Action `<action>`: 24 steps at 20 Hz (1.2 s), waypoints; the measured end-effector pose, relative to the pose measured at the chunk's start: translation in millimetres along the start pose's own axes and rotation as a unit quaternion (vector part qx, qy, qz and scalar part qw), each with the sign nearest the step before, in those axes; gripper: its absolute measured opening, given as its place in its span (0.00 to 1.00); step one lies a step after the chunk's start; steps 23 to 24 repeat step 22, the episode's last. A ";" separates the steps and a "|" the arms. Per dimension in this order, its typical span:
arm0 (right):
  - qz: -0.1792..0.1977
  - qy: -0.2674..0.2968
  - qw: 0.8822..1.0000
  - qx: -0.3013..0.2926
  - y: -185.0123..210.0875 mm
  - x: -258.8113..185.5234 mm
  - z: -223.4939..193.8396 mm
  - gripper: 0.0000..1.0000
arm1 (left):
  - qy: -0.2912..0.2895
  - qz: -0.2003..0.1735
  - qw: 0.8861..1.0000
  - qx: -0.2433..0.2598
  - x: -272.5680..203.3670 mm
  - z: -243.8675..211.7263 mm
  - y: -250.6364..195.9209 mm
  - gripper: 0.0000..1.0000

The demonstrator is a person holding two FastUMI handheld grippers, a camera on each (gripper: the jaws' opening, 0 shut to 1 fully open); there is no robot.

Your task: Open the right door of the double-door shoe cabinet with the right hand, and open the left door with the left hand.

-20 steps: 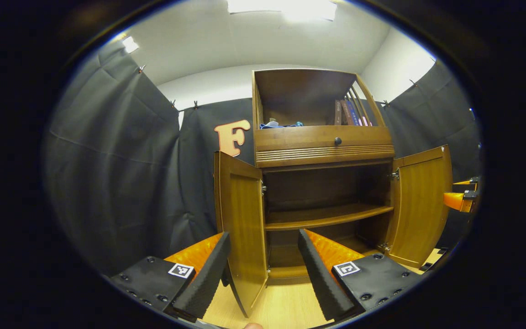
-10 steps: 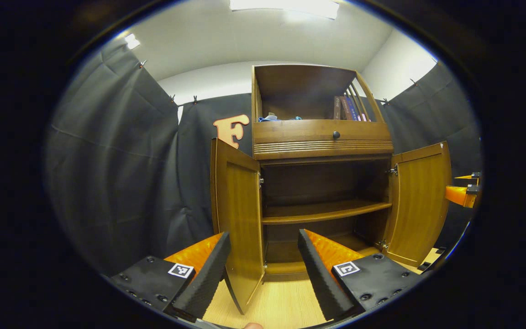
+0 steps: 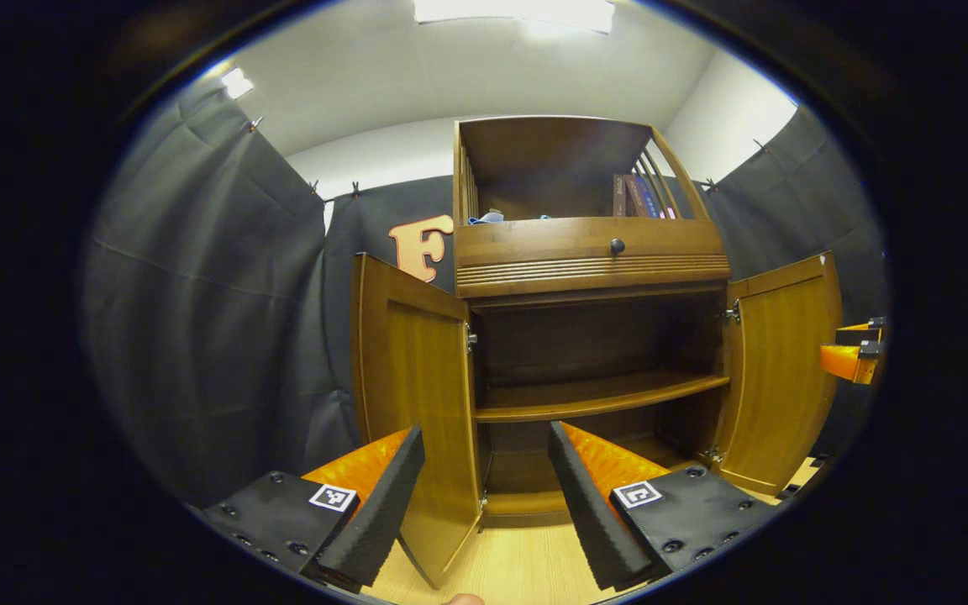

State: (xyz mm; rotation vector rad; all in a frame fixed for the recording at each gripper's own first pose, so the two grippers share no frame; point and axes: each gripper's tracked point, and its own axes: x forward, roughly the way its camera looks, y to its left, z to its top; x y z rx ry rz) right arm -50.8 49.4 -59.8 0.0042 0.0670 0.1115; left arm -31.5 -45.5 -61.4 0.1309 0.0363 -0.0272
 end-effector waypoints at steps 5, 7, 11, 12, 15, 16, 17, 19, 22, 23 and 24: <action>0.006 0.010 1.000 0.006 -1.2 20.5 -8.1 0.94 | 0.019 -0.019 1.000 -0.017 16.2 -10.4 -16.5 0.97; 0.008 0.008 1.000 0.002 1.4 21.0 -4.7 0.94 | 0.008 -0.015 1.000 -0.006 15.6 -3.5 -12.0 0.95; 0.012 -0.005 1.000 -0.001 5.5 20.3 6.5 0.89 | -0.017 -0.003 1.000 -0.007 7.7 8.0 -5.4 0.97; 0.012 -0.007 1.000 0.000 5.9 19.0 7.0 0.94 | -0.018 -0.003 1.000 -0.009 5.6 8.1 -5.3 0.97; 0.011 -0.007 1.000 0.004 5.3 10.8 7.6 0.94 | -0.018 -0.007 1.000 -0.014 0.0 8.4 -4.4 0.97; 0.007 -0.005 1.000 0.004 3.2 7.4 7.1 0.94 | -0.018 -0.010 1.000 -0.015 -2.4 9.5 -4.9 0.97; 0.002 -0.004 1.000 0.003 0.2 3.7 7.6 0.94 | -0.021 -0.014 1.000 -0.018 -5.9 11.7 -5.2 0.96; -0.003 -0.002 1.000 -0.001 -3.2 -5.1 8.4 0.98 | -0.027 -0.019 0.999 -0.019 -12.3 17.5 -2.6 0.97; -0.009 -0.007 1.000 0.000 -6.7 -15.4 13.5 0.94 | -0.030 -0.022 0.999 -0.023 -21.3 22.8 -1.3 0.97; -0.009 -0.007 1.000 0.000 -6.7 -15.4 13.5 0.94 | -0.030 -0.022 0.999 -0.023 -21.3 22.8 -1.3 0.97; -0.009 -0.007 1.000 0.000 -6.7 -15.4 13.5 0.94 | -0.030 -0.022 0.999 -0.023 -21.3 22.8 -1.3 0.97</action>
